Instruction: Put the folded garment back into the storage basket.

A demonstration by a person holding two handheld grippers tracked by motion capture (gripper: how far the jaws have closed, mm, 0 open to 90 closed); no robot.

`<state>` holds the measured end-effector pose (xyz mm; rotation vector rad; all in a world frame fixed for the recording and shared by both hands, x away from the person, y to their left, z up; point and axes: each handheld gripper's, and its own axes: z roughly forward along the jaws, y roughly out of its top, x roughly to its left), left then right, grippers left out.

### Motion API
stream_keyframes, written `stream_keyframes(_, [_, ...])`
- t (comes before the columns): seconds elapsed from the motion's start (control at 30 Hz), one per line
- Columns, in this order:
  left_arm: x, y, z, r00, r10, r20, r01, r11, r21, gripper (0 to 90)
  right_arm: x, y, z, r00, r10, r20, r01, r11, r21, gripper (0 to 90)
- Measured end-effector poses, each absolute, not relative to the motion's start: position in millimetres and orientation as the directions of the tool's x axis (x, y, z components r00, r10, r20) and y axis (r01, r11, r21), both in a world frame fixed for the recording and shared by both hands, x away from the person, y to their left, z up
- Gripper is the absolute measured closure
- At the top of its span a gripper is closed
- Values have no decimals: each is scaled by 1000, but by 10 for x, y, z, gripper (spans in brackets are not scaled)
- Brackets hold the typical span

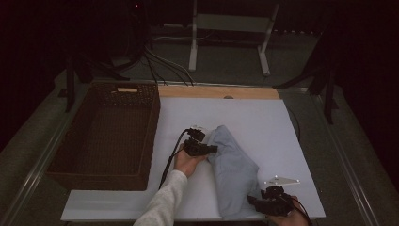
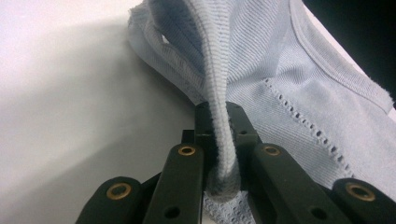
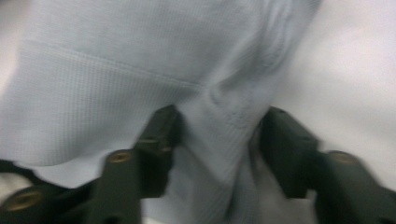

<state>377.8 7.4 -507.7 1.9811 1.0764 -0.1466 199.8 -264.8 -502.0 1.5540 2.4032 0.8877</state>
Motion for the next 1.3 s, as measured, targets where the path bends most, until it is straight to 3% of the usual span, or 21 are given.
stream_keyframes(0.03, [3781,73,-5068,623,632,-460,732,-264,629,865,2002,-2638,-5017,-454,868,200,789,287,543,624])
stream_keyframes(0.07, [3784,72,-5056,627,631,-457,729,-267,630,865,2002,-2638,-5017,-454,868,200,789,287,543,624])
stream_keyframes(0.1, [3786,68,-5043,628,629,-458,727,-266,633,865,2020,-2629,-5015,-450,859,243,806,274,525,722])
stream_keyframes(0.23, [3799,64,-4977,629,618,-471,723,-245,646,866,2060,-2640,-5000,-421,862,283,832,243,498,772])
stream_keyframes(0.83, [3790,126,-4636,654,597,-465,681,-195,706,866,2123,-2708,-4828,-368,829,421,841,104,531,785])
stream_keyframes(1.3, [3794,133,-4483,666,589,-458,662,-183,727,866,2154,-2719,-4699,-379,807,452,826,74,559,785])
